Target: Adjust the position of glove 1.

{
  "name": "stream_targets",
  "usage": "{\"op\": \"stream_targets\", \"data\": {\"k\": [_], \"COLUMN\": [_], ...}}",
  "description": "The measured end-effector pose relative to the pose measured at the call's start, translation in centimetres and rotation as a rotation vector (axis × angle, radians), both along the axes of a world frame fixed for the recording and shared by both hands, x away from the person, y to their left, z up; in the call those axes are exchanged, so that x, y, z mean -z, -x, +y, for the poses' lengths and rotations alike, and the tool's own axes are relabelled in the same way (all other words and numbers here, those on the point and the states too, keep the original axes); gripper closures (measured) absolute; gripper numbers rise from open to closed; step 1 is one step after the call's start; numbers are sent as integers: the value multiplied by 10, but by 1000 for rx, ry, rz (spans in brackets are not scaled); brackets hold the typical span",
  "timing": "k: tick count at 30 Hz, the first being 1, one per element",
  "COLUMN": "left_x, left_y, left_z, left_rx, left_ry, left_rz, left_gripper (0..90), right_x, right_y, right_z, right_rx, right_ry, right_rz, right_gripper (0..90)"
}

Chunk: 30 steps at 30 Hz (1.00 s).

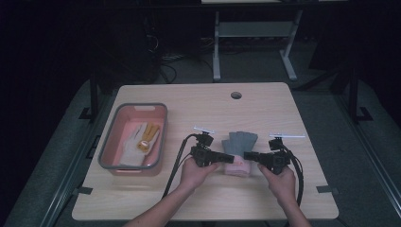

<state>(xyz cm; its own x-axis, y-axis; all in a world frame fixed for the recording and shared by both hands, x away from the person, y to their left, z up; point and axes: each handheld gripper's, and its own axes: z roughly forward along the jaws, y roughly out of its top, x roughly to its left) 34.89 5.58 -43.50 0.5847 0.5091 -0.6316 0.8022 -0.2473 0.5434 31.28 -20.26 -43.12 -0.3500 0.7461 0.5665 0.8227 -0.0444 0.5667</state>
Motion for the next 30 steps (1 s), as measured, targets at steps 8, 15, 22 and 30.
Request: {"op": "stream_targets", "data": {"k": [8, 15, 22, 30], "left_x": [-6, -11, -17, -20], "left_y": [0, 0, -1, 1], "left_z": [11, 21, 33, 46], "left_rx": [-14, -29, -39, -60], "left_ry": [1, 7, 15, 17], "left_rz": [-18, -28, -37, -41], "left_gripper": [649, 649, 649, 648], "right_x": [-6, -11, -18, -22], "right_y": [-5, -9, -14, -18], "right_z": [10, 18, 29, 41], "right_rx": [-20, -30, -48, -70], "right_ry": [0, -6, -9, -14], "right_rz": [-18, -21, -38, -37], "right_gripper": [750, 750, 750, 751]}}
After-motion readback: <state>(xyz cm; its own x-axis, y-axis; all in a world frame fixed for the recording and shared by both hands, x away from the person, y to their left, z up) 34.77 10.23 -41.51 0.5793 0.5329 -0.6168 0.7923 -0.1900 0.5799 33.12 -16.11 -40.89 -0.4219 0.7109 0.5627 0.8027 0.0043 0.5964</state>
